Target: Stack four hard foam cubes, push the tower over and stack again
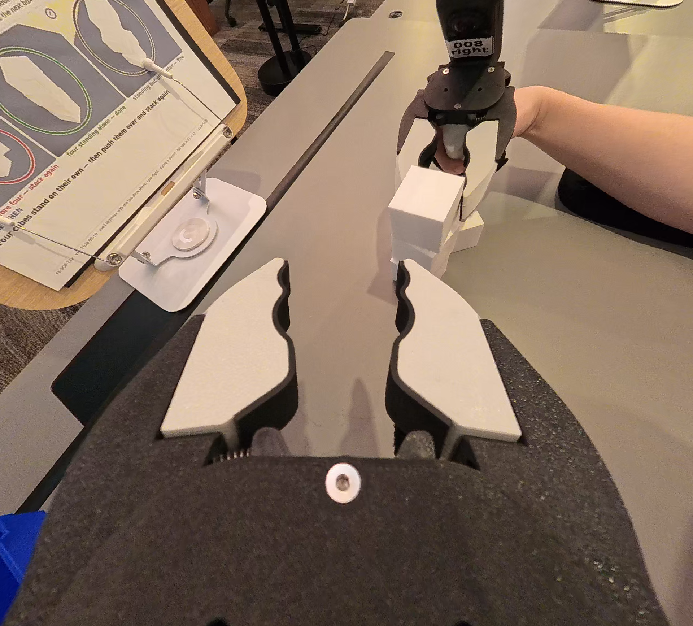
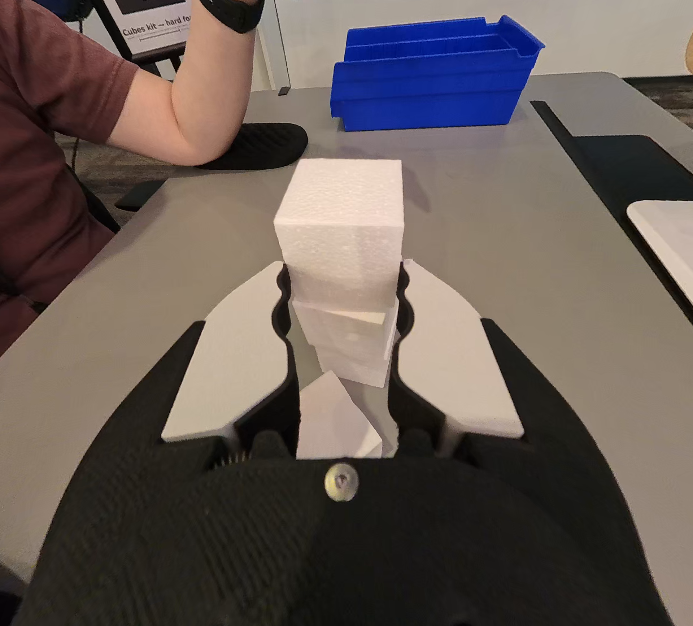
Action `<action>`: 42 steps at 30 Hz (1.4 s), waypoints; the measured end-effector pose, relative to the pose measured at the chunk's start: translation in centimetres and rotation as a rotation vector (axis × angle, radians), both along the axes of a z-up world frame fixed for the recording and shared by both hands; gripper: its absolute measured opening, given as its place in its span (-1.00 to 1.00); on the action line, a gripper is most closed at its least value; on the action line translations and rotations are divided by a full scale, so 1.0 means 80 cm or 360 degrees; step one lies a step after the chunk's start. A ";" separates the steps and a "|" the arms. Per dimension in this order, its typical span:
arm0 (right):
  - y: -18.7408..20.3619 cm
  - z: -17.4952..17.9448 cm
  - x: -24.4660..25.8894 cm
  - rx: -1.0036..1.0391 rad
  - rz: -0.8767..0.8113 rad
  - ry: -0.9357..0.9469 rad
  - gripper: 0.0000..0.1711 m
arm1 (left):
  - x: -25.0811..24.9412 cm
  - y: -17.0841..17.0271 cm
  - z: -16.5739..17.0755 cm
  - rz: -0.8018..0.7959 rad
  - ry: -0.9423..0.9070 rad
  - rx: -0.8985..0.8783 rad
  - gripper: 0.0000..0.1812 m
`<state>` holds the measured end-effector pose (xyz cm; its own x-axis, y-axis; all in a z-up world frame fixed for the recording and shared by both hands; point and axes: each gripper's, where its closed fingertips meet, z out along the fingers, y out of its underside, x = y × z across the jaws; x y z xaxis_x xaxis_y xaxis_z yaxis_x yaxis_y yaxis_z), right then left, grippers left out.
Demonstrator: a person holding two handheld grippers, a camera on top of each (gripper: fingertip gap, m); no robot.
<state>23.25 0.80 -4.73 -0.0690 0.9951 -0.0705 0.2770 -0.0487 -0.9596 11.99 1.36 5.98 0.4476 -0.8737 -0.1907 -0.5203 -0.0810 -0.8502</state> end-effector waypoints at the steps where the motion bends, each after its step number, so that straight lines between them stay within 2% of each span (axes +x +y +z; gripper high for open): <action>1: 0.001 -0.001 0.000 -0.0005 -0.0002 -0.0003 -0.35 | 0.000 0.000 0.000 0.0001 0.0000 0.0000 -0.40; 18: 0.001 -0.007 0.001 -0.0005 -0.0003 -0.0039 -0.34 | 0.002 0.000 -0.004 -0.0005 0.0020 -0.0009 -0.40; 24: 0.001 -0.005 0.027 -0.0068 -0.0088 -0.0130 -0.09 | 0.003 -0.002 -0.005 -0.0013 0.0023 -0.0019 -0.39; 28: 0.003 -0.017 0.063 -0.0340 -0.0309 -0.0440 0.12 | 0.003 -0.001 -0.006 -0.0013 0.0030 -0.0027 -0.39; 31: -0.014 -0.033 0.081 -0.0583 -0.0418 -0.0759 0.16 | 0.003 -0.001 -0.008 -0.0011 0.0034 -0.0030 -0.39; 35: -0.022 -0.066 0.090 -0.0673 -0.0626 -0.1183 0.20 | 0.003 0.000 -0.009 -0.0007 0.0040 -0.0036 -0.39; 42: -0.008 -0.105 0.076 -0.0690 -0.0791 -0.1455 0.19 | 0.001 -0.001 -0.007 -0.0001 0.0034 -0.0034 -0.39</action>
<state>29.33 0.16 -13.15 0.5826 0.7772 -0.2377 0.7245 -0.6292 -0.2816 12.03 1.28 5.39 0.4428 -0.8781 -0.1815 -0.5385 -0.0985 -0.8368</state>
